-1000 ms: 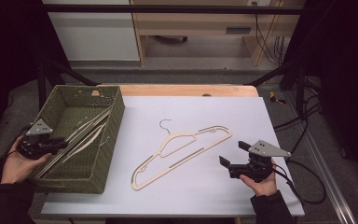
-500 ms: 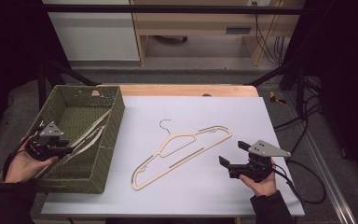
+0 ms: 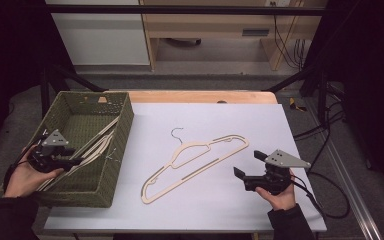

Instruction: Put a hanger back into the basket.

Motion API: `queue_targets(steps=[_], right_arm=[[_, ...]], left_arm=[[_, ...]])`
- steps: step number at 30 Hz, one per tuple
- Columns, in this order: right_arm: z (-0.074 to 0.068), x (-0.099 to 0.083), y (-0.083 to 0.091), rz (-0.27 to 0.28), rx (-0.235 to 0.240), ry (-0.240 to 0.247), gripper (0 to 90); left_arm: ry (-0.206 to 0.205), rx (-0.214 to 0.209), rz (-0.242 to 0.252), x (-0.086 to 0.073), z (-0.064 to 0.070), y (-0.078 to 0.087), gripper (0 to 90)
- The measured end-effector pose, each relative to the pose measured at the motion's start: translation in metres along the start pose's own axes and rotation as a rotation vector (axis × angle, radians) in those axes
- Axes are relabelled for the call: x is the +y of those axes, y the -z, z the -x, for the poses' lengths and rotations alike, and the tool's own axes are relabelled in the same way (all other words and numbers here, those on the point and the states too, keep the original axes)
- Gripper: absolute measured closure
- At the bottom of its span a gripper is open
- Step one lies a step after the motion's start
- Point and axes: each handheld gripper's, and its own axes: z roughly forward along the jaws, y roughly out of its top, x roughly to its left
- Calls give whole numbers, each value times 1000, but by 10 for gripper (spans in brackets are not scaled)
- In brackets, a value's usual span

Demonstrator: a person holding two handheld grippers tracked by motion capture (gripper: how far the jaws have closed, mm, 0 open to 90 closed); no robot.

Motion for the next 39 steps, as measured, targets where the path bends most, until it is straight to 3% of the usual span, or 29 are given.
queue_targets(steps=[1, 3, 5, 6, 7, 8, 9, 10, 11, 14, 16, 17, 19, 20, 23, 27, 31, 39], right_arm=[[0, 1, -1, 2, 3, 2, 90], [-2, 2, -2, 4, 9, 1, 90], [-3, 4, -3, 7, 9, -2, 90], [-3, 4, -3, 7, 9, -2, 90], [-3, 5, -5, 8, 11, 1, 91], [-3, 6, -5, 6, 11, 1, 90], [-3, 6, -5, 7, 13, 3, 91], [-3, 6, -5, 7, 13, 3, 91], [-3, 7, -6, 8, 13, 5, 90], [-4, 9, -7, 11, 11, 5, 90], [-4, 10, -8, 11, 11, 2, 90], [-4, 11, -9, 12, 12, 4, 89], [-5, 12, -10, 15, 14, 1, 89], [-5, 12, -10, 15, 14, 1, 89], [-6, 15, -13, 19, 20, 10, 89], [-8, 17, -20, 15, 27, 5, 87], [-9, 19, -28, 8, 31, 3, 84], [-13, 24, -43, -2, 34, -6, 83]], left_arm=[[22, -3, 49, 3, 3, 5, 500], [35, -16, 70, 5, 4, 8, 438], [68, -16, 156, 10, 11, 16, 396], [68, -16, 156, 10, 11, 16, 377], [89, -18, 211, 15, 17, 21, 352], [89, -18, 211, 15, 17, 21, 334], [110, -30, 282, 20, 25, 25, 314], [110, -30, 282, 20, 25, 25, 300], [119, -45, 339, 25, 34, 29, 286], [128, -67, 409, 32, 49, 30, 266], [130, -74, 419, 33, 53, 30, 247], [136, -84, 448, 38, 65, 28, 243], [136, -99, 482, 41, 75, 25, 246], [136, -99, 482, 41, 75, 25, 247], [125, -120, 506, 47, 95, 19, 224], [95, -137, 497, 52, 117, 11, 170], [92, -169, 498, 57, 140, 2, 118], [87, -205, 480, 57, 160, -20, 117]])
